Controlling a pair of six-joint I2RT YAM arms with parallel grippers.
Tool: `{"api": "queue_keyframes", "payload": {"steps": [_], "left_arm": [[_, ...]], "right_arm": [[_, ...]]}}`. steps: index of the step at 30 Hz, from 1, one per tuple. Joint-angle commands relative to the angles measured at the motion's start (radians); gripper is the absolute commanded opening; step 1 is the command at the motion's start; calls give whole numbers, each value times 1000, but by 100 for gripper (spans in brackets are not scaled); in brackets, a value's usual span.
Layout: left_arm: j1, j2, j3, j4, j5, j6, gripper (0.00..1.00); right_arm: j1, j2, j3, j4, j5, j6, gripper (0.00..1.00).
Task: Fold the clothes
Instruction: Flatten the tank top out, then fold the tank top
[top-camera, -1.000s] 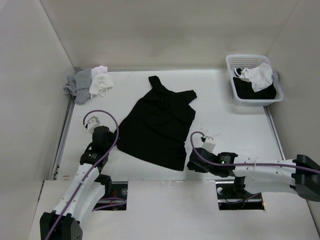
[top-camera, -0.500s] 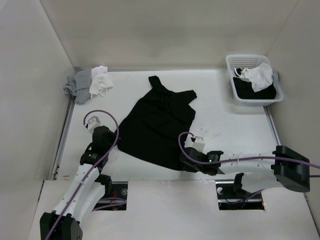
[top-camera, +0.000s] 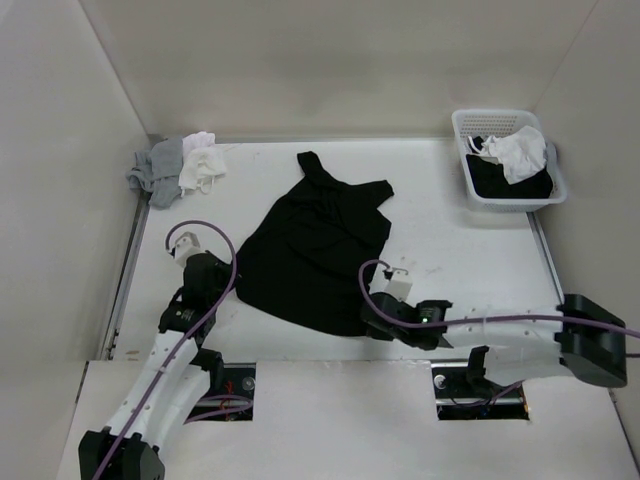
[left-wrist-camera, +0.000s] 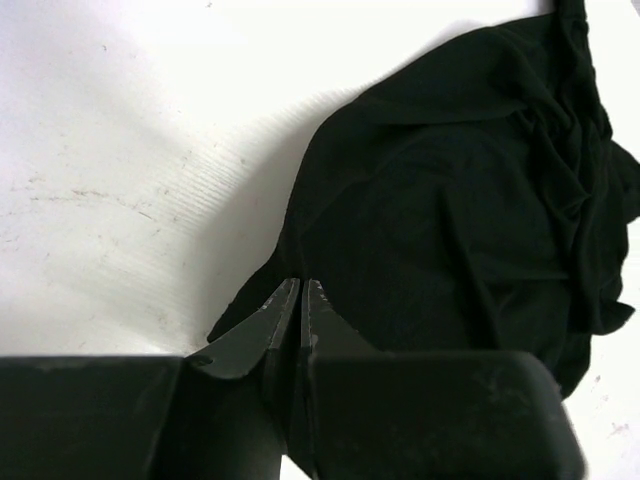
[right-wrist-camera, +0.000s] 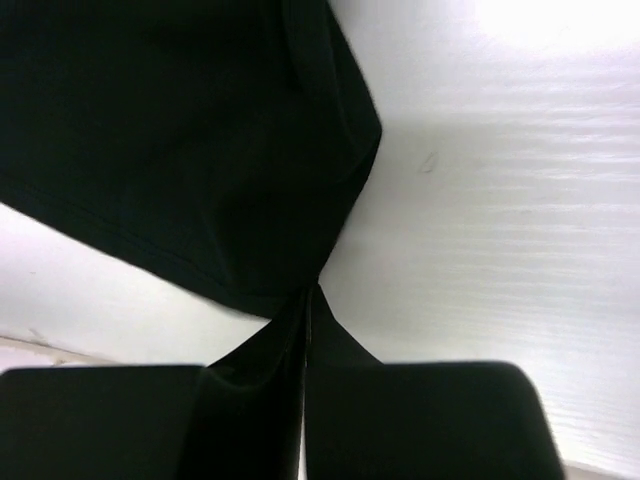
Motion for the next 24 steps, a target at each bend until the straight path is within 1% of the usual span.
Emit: {"api": "queue_keyframes", "payload": {"steps": [1, 4, 7, 9, 11, 13, 15, 19, 21, 24], "left_arm": [[-19, -25, 52, 62, 21, -34, 3], [-66, -55, 132, 74, 7, -45, 1], [-120, -94, 296, 49, -39, -31, 0], [-154, -117, 394, 57, -85, -22, 0], [-189, -112, 502, 89, -146, -27, 0], [-238, -79, 594, 160, -184, -19, 0], [-282, -36, 684, 235, -224, 16, 0], [-335, 38, 858, 335, -295, 148, 0], [-349, 75, 950, 367, -310, 212, 0], [-349, 139, 1049, 388, -318, 283, 0]], "right_arm": [[8, -190, 25, -94, 167, -35, 0], [13, -394, 86, -217, 288, -106, 0], [33, -584, 227, -335, 432, -222, 0], [60, -652, 347, -366, 523, -331, 0], [77, -669, 471, -345, 609, -480, 0], [91, -636, 617, -274, 668, -665, 0], [102, -596, 738, -141, 713, -860, 0], [109, -508, 936, 175, 692, -1245, 0], [111, -447, 1040, 284, 681, -1382, 0], [108, -350, 1165, 350, 635, -1505, 0]]}}
